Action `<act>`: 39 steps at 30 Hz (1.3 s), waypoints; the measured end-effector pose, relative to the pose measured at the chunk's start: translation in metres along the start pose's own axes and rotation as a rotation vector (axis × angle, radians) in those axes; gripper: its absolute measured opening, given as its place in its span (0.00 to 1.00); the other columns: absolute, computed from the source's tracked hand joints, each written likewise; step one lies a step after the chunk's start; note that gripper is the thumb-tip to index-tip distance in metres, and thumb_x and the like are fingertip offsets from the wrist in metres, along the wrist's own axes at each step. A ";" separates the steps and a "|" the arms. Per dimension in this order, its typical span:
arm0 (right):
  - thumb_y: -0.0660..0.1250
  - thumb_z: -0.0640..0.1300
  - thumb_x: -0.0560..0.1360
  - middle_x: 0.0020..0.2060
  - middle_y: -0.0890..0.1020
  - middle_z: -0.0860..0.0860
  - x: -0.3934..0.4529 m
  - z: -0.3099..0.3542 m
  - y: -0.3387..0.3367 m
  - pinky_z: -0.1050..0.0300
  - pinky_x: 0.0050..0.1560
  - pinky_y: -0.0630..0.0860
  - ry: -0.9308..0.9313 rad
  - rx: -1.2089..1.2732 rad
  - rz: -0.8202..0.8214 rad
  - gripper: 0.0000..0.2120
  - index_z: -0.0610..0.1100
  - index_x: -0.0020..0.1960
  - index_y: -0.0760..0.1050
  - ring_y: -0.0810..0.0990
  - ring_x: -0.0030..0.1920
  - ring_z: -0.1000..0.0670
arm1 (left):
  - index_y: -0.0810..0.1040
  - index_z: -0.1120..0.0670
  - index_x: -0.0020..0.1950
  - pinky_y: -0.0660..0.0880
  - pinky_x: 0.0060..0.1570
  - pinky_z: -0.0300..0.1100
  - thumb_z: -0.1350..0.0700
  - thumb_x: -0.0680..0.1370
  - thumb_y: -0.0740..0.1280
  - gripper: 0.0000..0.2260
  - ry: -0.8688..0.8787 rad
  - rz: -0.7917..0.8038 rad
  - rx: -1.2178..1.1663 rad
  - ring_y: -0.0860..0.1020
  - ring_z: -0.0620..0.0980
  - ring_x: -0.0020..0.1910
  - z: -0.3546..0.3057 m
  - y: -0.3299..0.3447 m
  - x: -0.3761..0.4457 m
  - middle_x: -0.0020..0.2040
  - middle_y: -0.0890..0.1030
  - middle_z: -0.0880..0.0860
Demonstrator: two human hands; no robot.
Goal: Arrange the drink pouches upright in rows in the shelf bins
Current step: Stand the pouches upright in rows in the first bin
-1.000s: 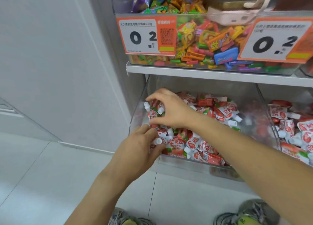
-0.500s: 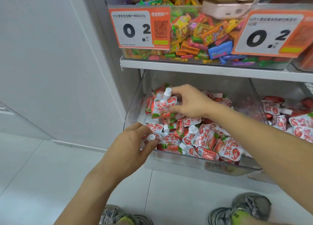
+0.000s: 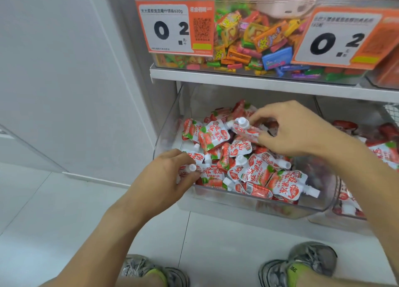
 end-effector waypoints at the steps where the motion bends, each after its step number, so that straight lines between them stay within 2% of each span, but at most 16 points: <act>1: 0.64 0.62 0.68 0.46 0.82 0.57 -0.004 0.001 0.000 0.49 0.50 0.79 0.007 -0.054 0.008 0.18 0.55 0.52 0.82 0.80 0.49 0.50 | 0.80 0.47 0.52 0.75 0.43 0.39 0.43 0.76 0.66 0.10 0.011 0.014 0.000 0.76 0.42 0.44 0.000 0.000 0.000 0.46 0.77 0.43; 3: 0.57 0.73 0.68 0.49 0.79 0.57 -0.009 0.004 0.009 0.49 0.51 0.78 -0.008 -0.171 0.044 0.27 0.55 0.51 0.80 0.76 0.52 0.51 | 0.81 0.47 0.53 0.76 0.44 0.40 0.43 0.76 0.66 0.12 0.017 0.025 -0.004 0.76 0.41 0.44 -0.001 -0.001 0.000 0.47 0.77 0.43; 5: 0.53 0.77 0.67 0.56 0.78 0.56 -0.010 0.011 0.029 0.47 0.56 0.77 -0.054 -0.207 0.111 0.33 0.53 0.50 0.79 0.74 0.57 0.50 | 0.82 0.47 0.54 0.76 0.45 0.40 0.42 0.76 0.66 0.13 0.016 0.028 0.002 0.76 0.41 0.44 -0.002 0.000 0.000 0.48 0.78 0.43; 8: 0.57 0.74 0.68 0.59 0.78 0.53 -0.005 0.022 0.054 0.46 0.62 0.72 -0.132 -0.306 0.156 0.31 0.49 0.50 0.79 0.72 0.63 0.48 | 0.83 0.46 0.53 0.76 0.44 0.40 0.42 0.76 0.66 0.13 0.010 0.035 -0.002 0.77 0.42 0.43 -0.003 -0.002 0.000 0.47 0.79 0.44; 11: 0.61 0.69 0.73 0.54 0.82 0.53 0.012 0.039 0.051 0.46 0.64 0.71 -0.191 -0.387 0.156 0.25 0.48 0.42 0.82 0.73 0.63 0.49 | 0.84 0.47 0.52 0.77 0.43 0.42 0.46 0.77 0.67 0.10 -0.019 0.024 -0.012 0.78 0.43 0.42 0.001 -0.005 -0.001 0.46 0.80 0.46; 13: 0.67 0.61 0.75 0.48 0.84 0.53 0.029 0.061 0.046 0.50 0.60 0.76 -0.290 -0.194 0.183 0.17 0.49 0.41 0.83 0.80 0.54 0.52 | 0.84 0.48 0.52 0.76 0.43 0.41 0.47 0.76 0.68 0.09 -0.040 0.026 -0.012 0.79 0.44 0.42 0.003 -0.005 -0.001 0.47 0.81 0.46; 15: 0.72 0.53 0.74 0.50 0.85 0.55 0.051 0.083 0.047 0.59 0.58 0.76 -0.364 0.071 0.215 0.09 0.49 0.50 0.85 0.81 0.52 0.57 | 0.84 0.48 0.52 0.74 0.42 0.38 0.48 0.76 0.69 0.08 -0.052 0.030 -0.006 0.78 0.44 0.41 0.004 -0.006 -0.001 0.46 0.81 0.46; 19: 0.76 0.47 0.72 0.52 0.84 0.55 0.099 0.101 0.088 0.63 0.52 0.76 -0.386 0.103 0.388 0.17 0.47 0.59 0.82 0.81 0.49 0.58 | 0.84 0.47 0.53 0.71 0.41 0.36 0.49 0.76 0.69 0.08 -0.061 0.041 0.009 0.77 0.45 0.42 0.004 -0.006 0.001 0.46 0.81 0.47; 24: 0.75 0.60 0.70 0.53 0.83 0.54 0.116 0.080 0.149 0.61 0.49 0.75 -0.347 -0.093 0.634 0.25 0.45 0.60 0.81 0.81 0.51 0.53 | 0.84 0.48 0.49 0.71 0.39 0.39 0.49 0.77 0.68 0.06 -0.030 0.008 -0.007 0.76 0.44 0.38 0.006 -0.004 0.000 0.42 0.80 0.46; 26: 0.70 0.65 0.71 0.52 0.83 0.52 0.117 0.074 0.163 0.55 0.52 0.78 -0.346 -0.152 0.633 0.27 0.45 0.58 0.80 0.81 0.52 0.50 | 0.83 0.48 0.47 0.72 0.39 0.38 0.50 0.76 0.69 0.05 -0.032 0.001 -0.028 0.76 0.43 0.38 0.008 -0.002 -0.001 0.41 0.79 0.45; 29: 0.66 0.68 0.72 0.53 0.83 0.42 0.114 0.076 0.178 0.44 0.53 0.80 -0.333 -0.263 0.643 0.33 0.38 0.58 0.79 0.81 0.53 0.40 | 0.84 0.48 0.47 0.70 0.38 0.35 0.51 0.75 0.71 0.04 -0.030 0.003 -0.024 0.75 0.43 0.38 0.010 -0.001 0.001 0.41 0.79 0.45; 30: 0.66 0.67 0.72 0.51 0.83 0.41 0.113 0.077 0.180 0.45 0.51 0.80 -0.330 -0.287 0.649 0.34 0.37 0.57 0.79 0.82 0.51 0.40 | 0.84 0.48 0.47 0.70 0.37 0.35 0.51 0.75 0.71 0.04 -0.028 0.005 -0.019 0.75 0.44 0.38 0.010 -0.001 0.002 0.41 0.79 0.46; 32: 0.70 0.65 0.71 0.36 0.80 0.46 0.111 0.080 0.179 0.50 0.41 0.79 -0.329 -0.303 0.644 0.30 0.37 0.51 0.79 0.79 0.40 0.44 | 0.84 0.50 0.46 0.70 0.37 0.37 0.52 0.75 0.71 0.03 -0.032 0.007 -0.008 0.76 0.45 0.37 0.009 -0.001 0.004 0.41 0.79 0.47; 34: 0.73 0.62 0.70 0.28 0.70 0.49 0.110 0.080 0.173 0.53 0.32 0.69 -0.315 -0.255 0.632 0.25 0.39 0.42 0.76 0.70 0.31 0.47 | 0.83 0.51 0.46 0.71 0.37 0.40 0.53 0.76 0.71 0.03 -0.036 -0.007 0.016 0.77 0.47 0.37 0.007 -0.001 0.004 0.41 0.79 0.48; 36: 0.75 0.60 0.68 0.29 0.67 0.49 0.107 0.082 0.166 0.54 0.30 0.62 -0.315 -0.201 0.615 0.23 0.41 0.38 0.72 0.66 0.31 0.48 | 0.83 0.50 0.45 0.73 0.34 0.43 0.54 0.76 0.71 0.02 -0.046 -0.058 0.066 0.77 0.50 0.35 0.008 -0.004 0.003 0.39 0.79 0.47; 39: 0.78 0.57 0.67 0.38 0.70 0.51 0.107 0.090 0.147 0.53 0.37 0.68 -0.331 -0.076 0.507 0.23 0.44 0.45 0.71 0.69 0.40 0.49 | 0.82 0.50 0.45 0.75 0.30 0.46 0.54 0.74 0.73 0.02 -0.080 -0.139 0.151 0.79 0.53 0.34 0.012 -0.010 0.001 0.38 0.79 0.47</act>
Point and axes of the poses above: each hand's wrist, its own x-axis towards the middle knuckle, its own y-axis out of the palm, z = x × y, the point moved 7 cm from there along x, towards the middle knuckle
